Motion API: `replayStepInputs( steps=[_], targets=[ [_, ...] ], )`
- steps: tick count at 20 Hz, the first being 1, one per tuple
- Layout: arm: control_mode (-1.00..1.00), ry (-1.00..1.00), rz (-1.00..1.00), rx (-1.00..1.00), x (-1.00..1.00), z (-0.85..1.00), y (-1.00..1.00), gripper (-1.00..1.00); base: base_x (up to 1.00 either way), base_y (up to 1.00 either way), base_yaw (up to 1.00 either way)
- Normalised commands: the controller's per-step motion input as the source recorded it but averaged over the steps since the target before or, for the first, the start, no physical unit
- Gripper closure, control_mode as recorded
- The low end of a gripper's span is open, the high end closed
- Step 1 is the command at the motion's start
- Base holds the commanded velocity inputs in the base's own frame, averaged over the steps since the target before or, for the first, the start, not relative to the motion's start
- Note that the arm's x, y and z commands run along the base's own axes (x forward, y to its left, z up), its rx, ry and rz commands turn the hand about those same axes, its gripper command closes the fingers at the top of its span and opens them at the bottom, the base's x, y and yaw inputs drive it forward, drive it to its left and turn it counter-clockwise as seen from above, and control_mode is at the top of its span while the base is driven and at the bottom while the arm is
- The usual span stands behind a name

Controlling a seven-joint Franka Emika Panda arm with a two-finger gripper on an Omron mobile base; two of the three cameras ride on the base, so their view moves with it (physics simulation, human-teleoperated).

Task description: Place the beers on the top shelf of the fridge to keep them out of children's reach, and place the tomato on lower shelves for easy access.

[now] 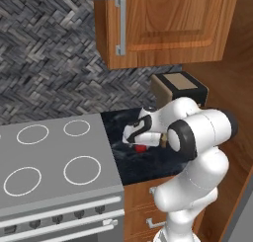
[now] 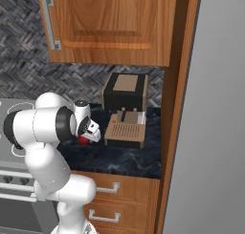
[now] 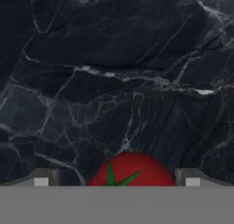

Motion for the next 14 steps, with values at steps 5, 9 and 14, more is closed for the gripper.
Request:
replayStepInputs(
  steps=[5, 9, 14],
  targets=[
    [-1.00, 0.14, 0.00, 0.00, -0.33, -0.29, 0.00, -1.00, 0.00, 0.00, 0.00],
    [-1.00, 0.11, 0.00, 0.00, -0.16, -0.24, 0.00, -1.00, 0.00, 0.00, 0.00],
    [-1.00, 0.13, 0.00, 0.00, -0.15, -0.30, 0.00, 1.00, 0.00, 0.00, 0.00]
  ],
)
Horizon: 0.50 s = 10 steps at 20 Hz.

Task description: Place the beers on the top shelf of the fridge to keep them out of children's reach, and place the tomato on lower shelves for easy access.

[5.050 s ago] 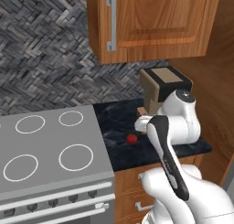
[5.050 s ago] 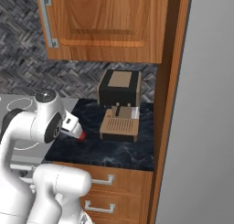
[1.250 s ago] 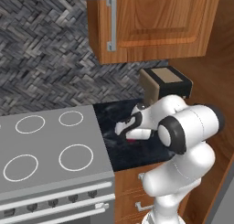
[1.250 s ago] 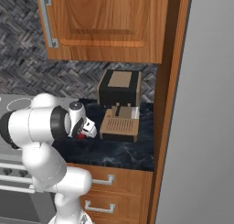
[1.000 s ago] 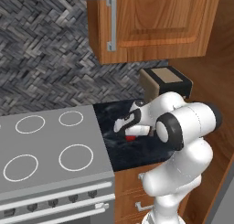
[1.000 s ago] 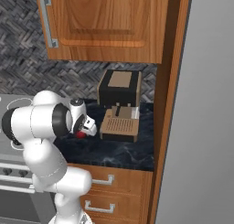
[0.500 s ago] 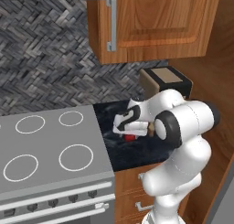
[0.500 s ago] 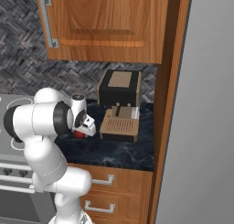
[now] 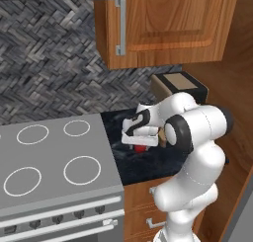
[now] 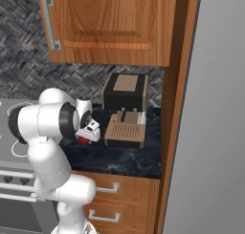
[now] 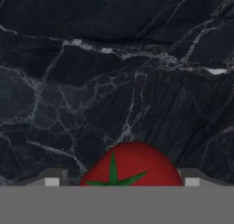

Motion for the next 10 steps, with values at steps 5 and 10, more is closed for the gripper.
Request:
replayStepInputs(
  steps=[5, 10],
  targets=[
    [-1.00, 0.08, 0.00, 0.00, -0.24, -0.31, 0.00, 1.00, 0.00, 0.00, 0.00],
    [-1.00, -0.14, 0.00, 0.00, -0.34, -0.01, 0.00, 1.00, 0.00, 0.00, 0.00]
  ],
)
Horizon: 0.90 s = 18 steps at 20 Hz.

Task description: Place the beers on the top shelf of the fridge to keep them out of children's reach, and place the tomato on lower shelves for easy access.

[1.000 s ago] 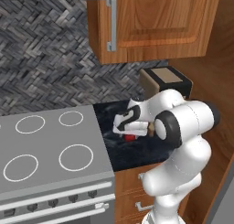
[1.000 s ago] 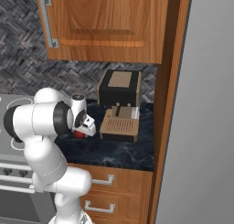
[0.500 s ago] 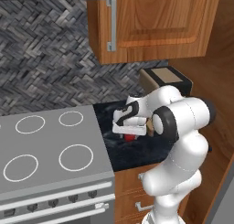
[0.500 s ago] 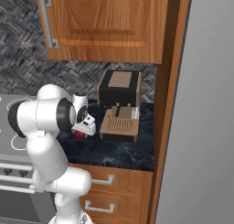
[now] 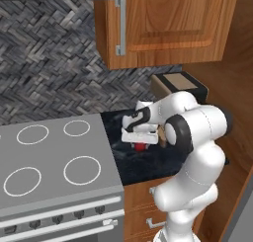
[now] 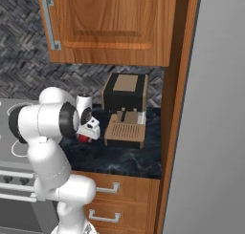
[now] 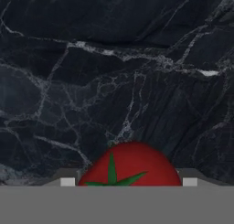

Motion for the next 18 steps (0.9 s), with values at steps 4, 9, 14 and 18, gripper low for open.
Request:
replayStepInputs(
  steps=[4, 9, 14, 18],
  targets=[
    [-1.00, -0.29, 0.00, 0.00, -0.58, 0.41, 0.00, 1.00, 0.00, 0.00, 0.00],
    [-1.00, -0.15, 0.00, 0.00, -0.53, 0.80, 0.00, 1.00, 0.00, 0.00, 0.00],
    [-1.00, -0.20, 0.00, -0.01, -0.54, 0.88, -0.04, 1.00, 0.00, 0.00, 0.00],
    [-1.00, -0.20, 0.00, 0.00, -0.59, 0.88, -0.18, 1.00, 0.00, 0.00, 0.00]
  ],
)
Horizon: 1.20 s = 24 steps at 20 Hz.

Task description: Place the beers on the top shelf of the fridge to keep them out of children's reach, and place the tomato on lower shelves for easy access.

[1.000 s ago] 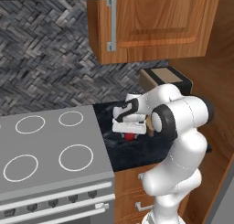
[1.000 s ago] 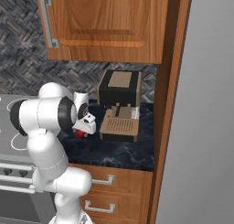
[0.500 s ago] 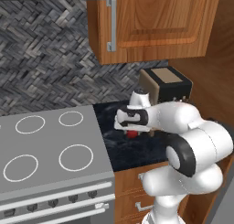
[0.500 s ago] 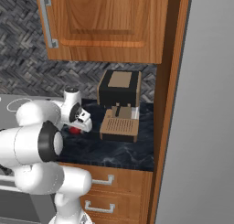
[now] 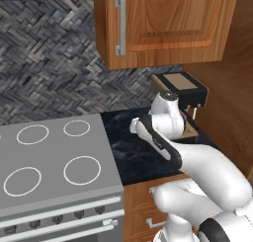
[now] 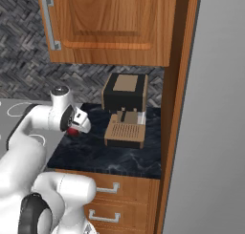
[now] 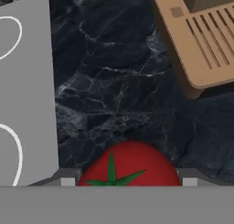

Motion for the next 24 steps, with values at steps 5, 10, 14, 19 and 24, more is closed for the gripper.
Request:
replayStepInputs(
  steps=[5, 10, 14, 19, 24],
  targets=[
    [-1.00, -0.10, 0.00, -0.01, -0.75, 0.65, -0.33, 1.00, 0.00, 0.00, 0.00],
    [-1.00, -0.05, 0.00, -0.01, -0.79, 0.62, -0.28, 1.00, 0.00, 0.00, 0.00],
    [-1.00, -0.07, 0.00, -0.02, -0.82, 0.64, -0.18, 1.00, 0.00, 0.00, 0.00],
    [-1.00, -0.07, 0.00, -0.05, -0.90, 0.55, -0.02, 1.00, 0.00, 0.00, 0.00],
    [-1.00, -0.11, 0.01, -0.04, -0.85, 0.41, 0.00, 1.00, 0.00, 0.00, 0.00]
  ],
)
